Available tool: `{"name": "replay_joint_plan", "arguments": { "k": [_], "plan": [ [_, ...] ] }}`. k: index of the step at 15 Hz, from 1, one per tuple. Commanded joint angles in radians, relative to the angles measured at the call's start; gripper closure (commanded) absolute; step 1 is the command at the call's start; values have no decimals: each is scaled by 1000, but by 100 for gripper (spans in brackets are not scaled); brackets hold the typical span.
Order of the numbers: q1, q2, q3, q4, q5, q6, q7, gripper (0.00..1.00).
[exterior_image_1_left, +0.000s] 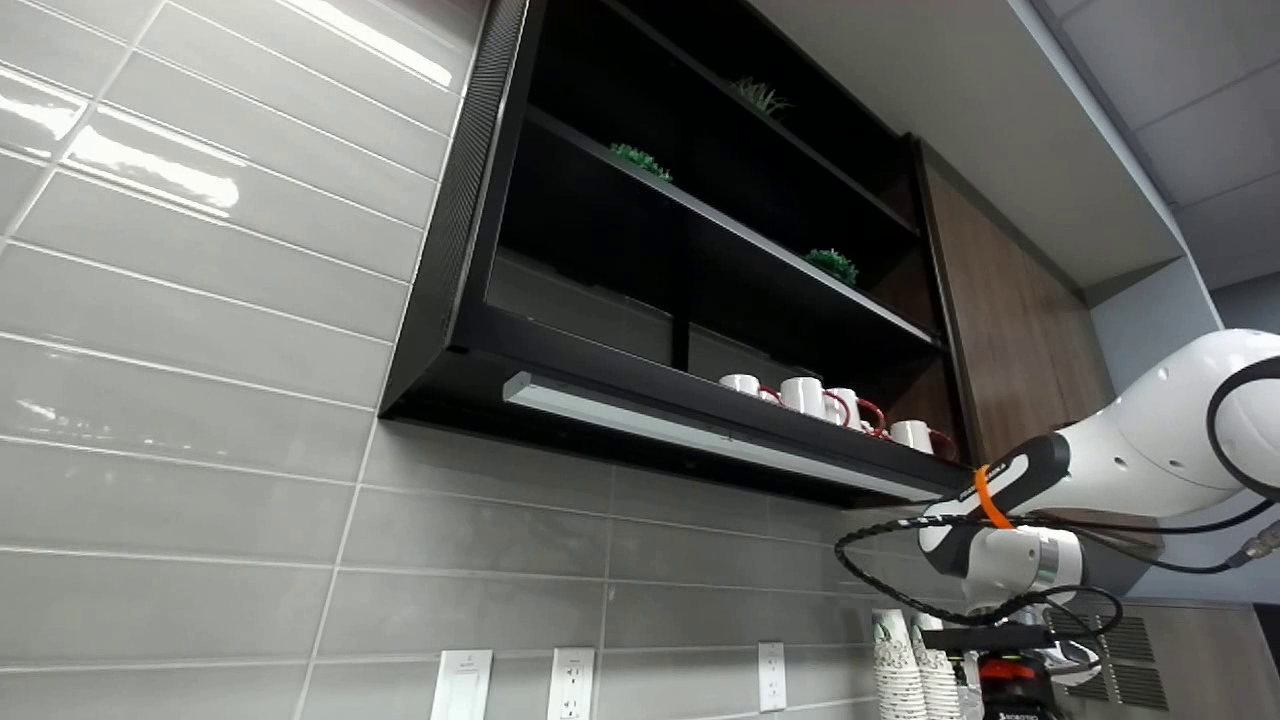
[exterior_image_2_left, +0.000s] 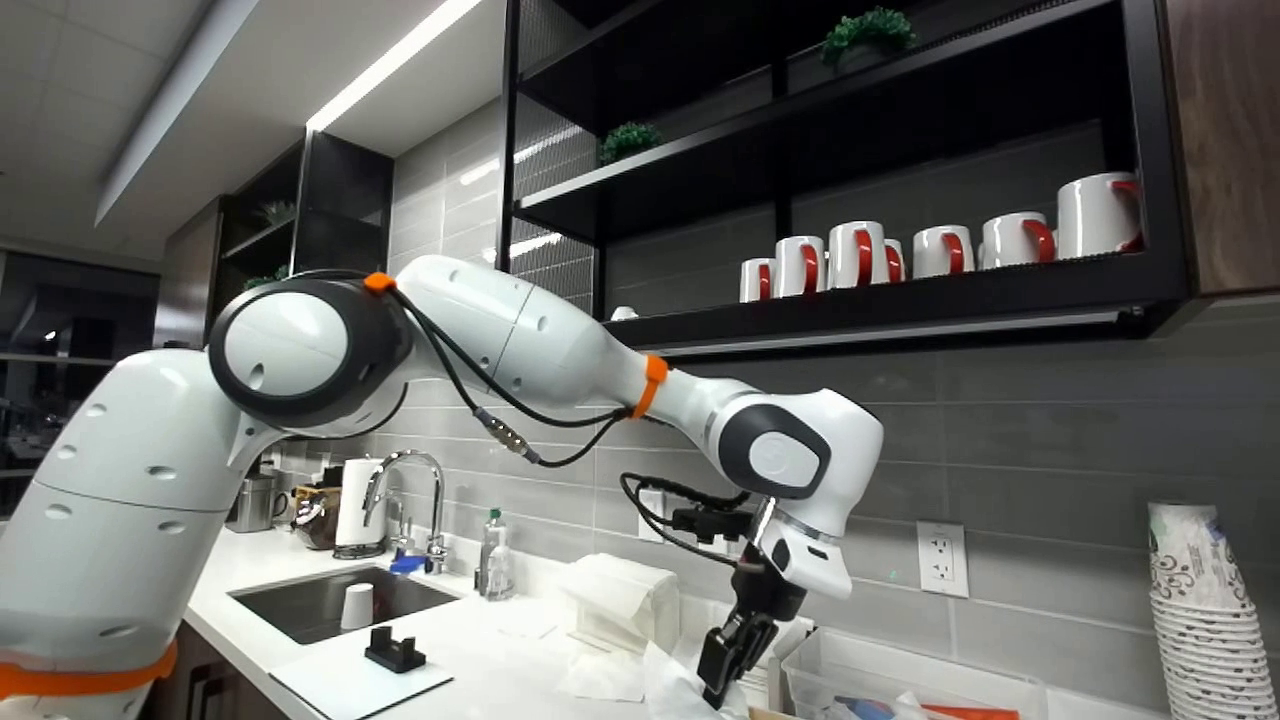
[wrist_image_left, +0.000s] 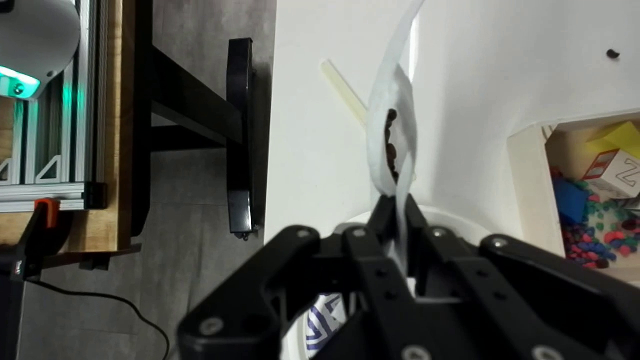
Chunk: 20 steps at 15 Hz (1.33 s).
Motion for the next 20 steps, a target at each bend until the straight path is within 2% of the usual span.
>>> {"name": "replay_joint_plan", "arguments": {
  "k": [1, 20],
  "plan": [
    [-30, 67, -7, 85, 51, -62, -24, 98],
    [-202, 252, -7, 323, 252, -304, -82, 98]
  ]
}}
